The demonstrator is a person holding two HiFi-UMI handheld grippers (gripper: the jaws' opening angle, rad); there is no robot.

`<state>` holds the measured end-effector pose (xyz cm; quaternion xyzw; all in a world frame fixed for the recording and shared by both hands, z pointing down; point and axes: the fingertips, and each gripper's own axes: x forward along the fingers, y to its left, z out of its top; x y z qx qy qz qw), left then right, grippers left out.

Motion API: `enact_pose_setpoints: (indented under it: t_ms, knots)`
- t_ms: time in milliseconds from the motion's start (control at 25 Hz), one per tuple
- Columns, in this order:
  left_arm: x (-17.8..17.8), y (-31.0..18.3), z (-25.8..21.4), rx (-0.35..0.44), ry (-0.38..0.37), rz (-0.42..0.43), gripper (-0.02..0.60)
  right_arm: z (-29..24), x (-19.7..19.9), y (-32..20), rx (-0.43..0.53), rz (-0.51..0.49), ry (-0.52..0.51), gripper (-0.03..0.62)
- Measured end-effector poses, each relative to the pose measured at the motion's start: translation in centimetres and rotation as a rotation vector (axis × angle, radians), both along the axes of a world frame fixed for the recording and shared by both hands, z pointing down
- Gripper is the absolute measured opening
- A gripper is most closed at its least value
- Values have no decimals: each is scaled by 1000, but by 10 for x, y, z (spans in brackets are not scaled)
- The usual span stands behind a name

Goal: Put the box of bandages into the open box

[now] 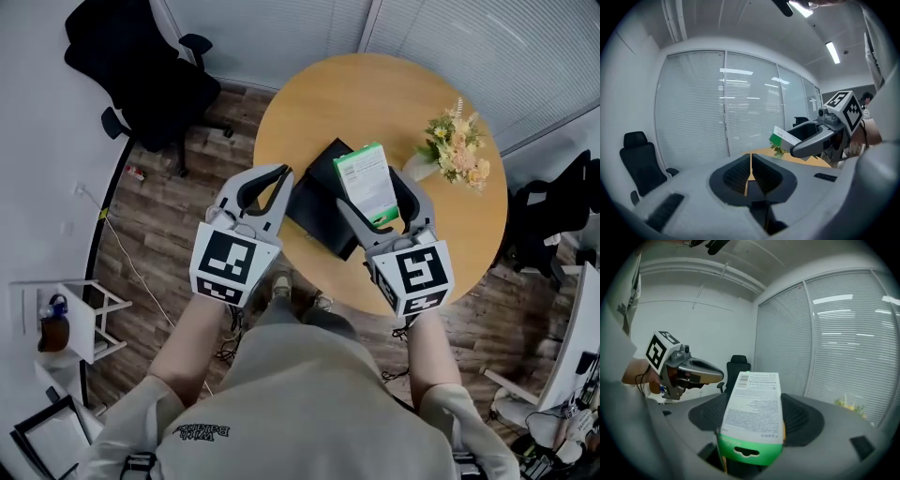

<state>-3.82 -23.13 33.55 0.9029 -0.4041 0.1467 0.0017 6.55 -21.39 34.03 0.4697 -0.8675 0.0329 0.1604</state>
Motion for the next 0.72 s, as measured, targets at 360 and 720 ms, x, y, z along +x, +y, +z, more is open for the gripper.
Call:
enact_pose_setpoints:
  t_ms: [360, 720]
  knots:
    - [-9, -10, 45, -80, -22, -40, 31, 52, -36, -7, -109, -97, 57, 337]
    - [-22, -20, 91, -170, -36, -69, 31, 120, -49, -15, -228, -132, 115, 337]
